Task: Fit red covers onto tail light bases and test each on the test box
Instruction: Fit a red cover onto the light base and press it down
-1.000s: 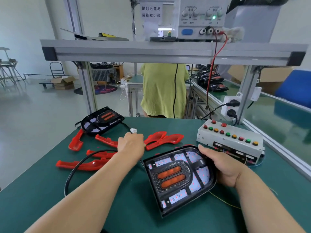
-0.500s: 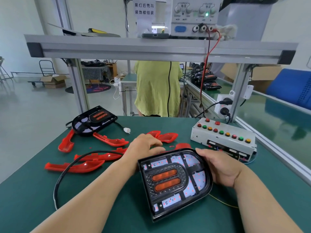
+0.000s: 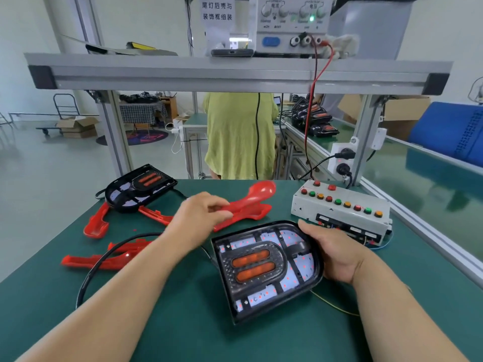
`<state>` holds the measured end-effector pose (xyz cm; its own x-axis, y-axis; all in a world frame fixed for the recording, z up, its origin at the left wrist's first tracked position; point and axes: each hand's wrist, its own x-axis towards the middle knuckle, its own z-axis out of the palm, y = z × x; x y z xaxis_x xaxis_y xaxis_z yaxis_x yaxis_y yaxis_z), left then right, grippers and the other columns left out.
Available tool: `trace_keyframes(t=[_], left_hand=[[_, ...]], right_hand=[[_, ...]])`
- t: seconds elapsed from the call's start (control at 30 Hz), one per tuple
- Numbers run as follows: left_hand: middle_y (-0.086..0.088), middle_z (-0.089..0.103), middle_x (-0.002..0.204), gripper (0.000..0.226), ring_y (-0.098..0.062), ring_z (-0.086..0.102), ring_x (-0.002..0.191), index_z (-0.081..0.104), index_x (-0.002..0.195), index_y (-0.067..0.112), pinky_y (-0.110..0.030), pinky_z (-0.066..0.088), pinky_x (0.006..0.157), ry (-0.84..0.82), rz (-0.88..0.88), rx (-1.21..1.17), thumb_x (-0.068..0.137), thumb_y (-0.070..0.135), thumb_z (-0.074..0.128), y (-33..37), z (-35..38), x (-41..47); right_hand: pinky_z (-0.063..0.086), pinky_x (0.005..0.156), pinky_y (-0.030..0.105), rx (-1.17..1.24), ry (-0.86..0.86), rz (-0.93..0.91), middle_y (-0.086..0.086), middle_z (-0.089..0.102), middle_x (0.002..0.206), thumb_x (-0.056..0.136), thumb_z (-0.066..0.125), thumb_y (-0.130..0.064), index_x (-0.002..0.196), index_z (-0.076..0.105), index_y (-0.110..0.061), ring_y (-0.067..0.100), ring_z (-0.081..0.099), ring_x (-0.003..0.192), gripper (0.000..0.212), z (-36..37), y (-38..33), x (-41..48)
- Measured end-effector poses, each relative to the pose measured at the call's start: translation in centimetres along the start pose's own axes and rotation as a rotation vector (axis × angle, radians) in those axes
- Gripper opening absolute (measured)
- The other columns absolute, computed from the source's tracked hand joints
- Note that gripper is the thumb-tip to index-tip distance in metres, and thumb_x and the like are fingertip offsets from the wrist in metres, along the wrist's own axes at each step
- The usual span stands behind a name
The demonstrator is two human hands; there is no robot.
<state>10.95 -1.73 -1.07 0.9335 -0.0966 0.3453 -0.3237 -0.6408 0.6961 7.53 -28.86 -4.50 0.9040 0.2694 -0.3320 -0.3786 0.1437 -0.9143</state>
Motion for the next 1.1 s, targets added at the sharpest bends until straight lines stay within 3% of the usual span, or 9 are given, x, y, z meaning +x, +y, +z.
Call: trace_keyframes(t=[0.1,0.27,0.37,0.5,0.73,0.9,1.1], left_hand=[[0.011,0.061,0.087,0.017,0.005,0.057,0.072,0.076,0.085,0.035,-0.008,0.038,0.069,-0.015,0.075,-0.088,0.081,0.018,0.079,2.1,-2.0,-1.5],[0.013,0.059,0.092,0.028,-0.002,0.056,0.093,0.075,0.107,0.027,-0.004,0.034,0.082,-0.090,0.336,0.002,0.083,0.014,0.078,4.1,-1.6,-5.9],[0.006,0.058,0.097,0.032,-0.002,0.052,0.095,0.074,0.116,0.020,-0.008,0.035,0.089,-0.103,0.468,0.093,0.085,0.013,0.076,3.5,-0.3,-7.5],[0.005,0.059,0.097,0.031,-0.009,0.054,0.095,0.074,0.116,0.016,-0.025,0.045,0.090,-0.129,0.532,0.157,0.085,0.012,0.076,2.4,0.4,-7.8],[-0.001,0.061,0.091,0.029,-0.022,0.058,0.086,0.076,0.110,0.011,-0.025,0.043,0.083,-0.122,0.563,0.202,0.081,0.009,0.078,2.3,0.5,-7.5],[-0.001,0.062,0.092,0.028,-0.022,0.058,0.088,0.077,0.109,0.011,-0.028,0.043,0.084,-0.141,0.561,0.196,0.082,0.009,0.078,2.4,0.3,-7.5],[0.001,0.061,0.091,0.026,-0.017,0.056,0.085,0.077,0.108,0.012,-0.030,0.046,0.081,-0.127,0.584,0.187,0.082,0.014,0.077,2.4,0.3,-7.6]], right_hand=[[0.056,0.087,0.043,0.073,0.080,-0.016,0.012,0.073,0.112,0.094,0.051,-0.044,0.095,0.079,-0.016,0.026,0.073,0.093,0.040,0.1,-0.1,0.3],[0.055,0.092,0.046,0.162,0.151,-0.050,0.010,0.072,0.117,0.096,0.053,-0.053,0.120,0.070,-0.016,0.028,0.069,0.107,0.047,0.7,-0.2,0.6],[0.060,0.077,0.042,0.260,0.201,-0.028,0.013,0.074,0.110,0.096,0.053,-0.052,0.116,0.070,-0.012,0.028,0.073,0.096,0.048,1.1,0.1,0.9],[0.060,0.056,0.039,0.306,0.207,-0.030,0.016,0.076,0.099,0.099,0.045,-0.052,0.106,0.071,-0.011,0.029,0.075,0.077,0.049,1.4,0.4,1.0],[0.060,0.066,0.038,0.287,0.185,-0.032,0.015,0.074,0.107,0.100,0.042,-0.054,0.113,0.070,-0.012,0.029,0.075,0.086,0.052,1.6,0.3,0.9],[0.057,0.078,0.043,0.300,0.164,-0.047,0.016,0.072,0.114,0.102,0.040,-0.049,0.121,0.066,-0.010,0.031,0.072,0.098,0.051,1.8,0.2,0.8],[0.058,0.073,0.041,0.304,0.143,-0.052,0.017,0.073,0.112,0.102,0.039,-0.049,0.118,0.067,-0.009,0.031,0.073,0.094,0.051,1.8,0.3,0.8]])
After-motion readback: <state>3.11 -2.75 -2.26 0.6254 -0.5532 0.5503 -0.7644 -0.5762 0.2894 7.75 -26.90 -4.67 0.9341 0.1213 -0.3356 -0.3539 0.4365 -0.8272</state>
